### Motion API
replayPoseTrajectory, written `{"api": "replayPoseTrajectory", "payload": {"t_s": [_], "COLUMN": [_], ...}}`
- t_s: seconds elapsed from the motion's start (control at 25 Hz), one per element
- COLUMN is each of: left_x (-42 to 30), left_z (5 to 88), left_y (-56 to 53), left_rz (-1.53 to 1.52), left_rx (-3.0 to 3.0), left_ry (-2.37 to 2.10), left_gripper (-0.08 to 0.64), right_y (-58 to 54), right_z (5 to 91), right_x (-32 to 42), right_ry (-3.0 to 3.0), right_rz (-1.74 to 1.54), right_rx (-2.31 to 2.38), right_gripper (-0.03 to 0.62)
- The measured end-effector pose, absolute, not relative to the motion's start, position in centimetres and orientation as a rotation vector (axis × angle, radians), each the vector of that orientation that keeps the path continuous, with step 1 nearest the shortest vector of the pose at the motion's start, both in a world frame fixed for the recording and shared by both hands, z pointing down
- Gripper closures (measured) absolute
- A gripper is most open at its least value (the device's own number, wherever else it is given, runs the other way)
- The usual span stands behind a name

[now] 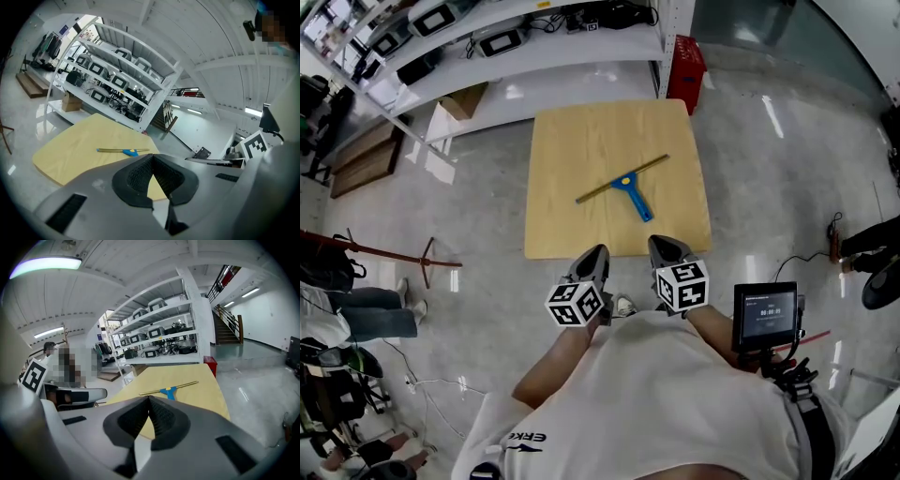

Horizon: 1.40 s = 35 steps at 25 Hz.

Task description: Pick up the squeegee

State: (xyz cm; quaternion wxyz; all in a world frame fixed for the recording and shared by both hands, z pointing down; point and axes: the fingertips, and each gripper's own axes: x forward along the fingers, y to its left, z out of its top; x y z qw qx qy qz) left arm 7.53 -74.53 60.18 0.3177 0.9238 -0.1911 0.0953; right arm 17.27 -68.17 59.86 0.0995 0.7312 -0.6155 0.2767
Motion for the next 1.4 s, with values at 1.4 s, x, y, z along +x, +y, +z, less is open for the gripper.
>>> {"api": "replayPoseTrajectory", "payload": {"t_s": [1.4], "left_x": [11.3], "left_z": [64.2], "left_y": [-83.7], "left_rz": [0.409], "left_rx": [2.323], "left_ry": [-0.545], "left_gripper": [0.555], "right_y": [-79.8], "right_z": [66.5], "right_x": [25.2], "right_ry": [-1.659], "right_rz": [0.886], "right_rx": [2.045], "right_gripper": [0.586]}}
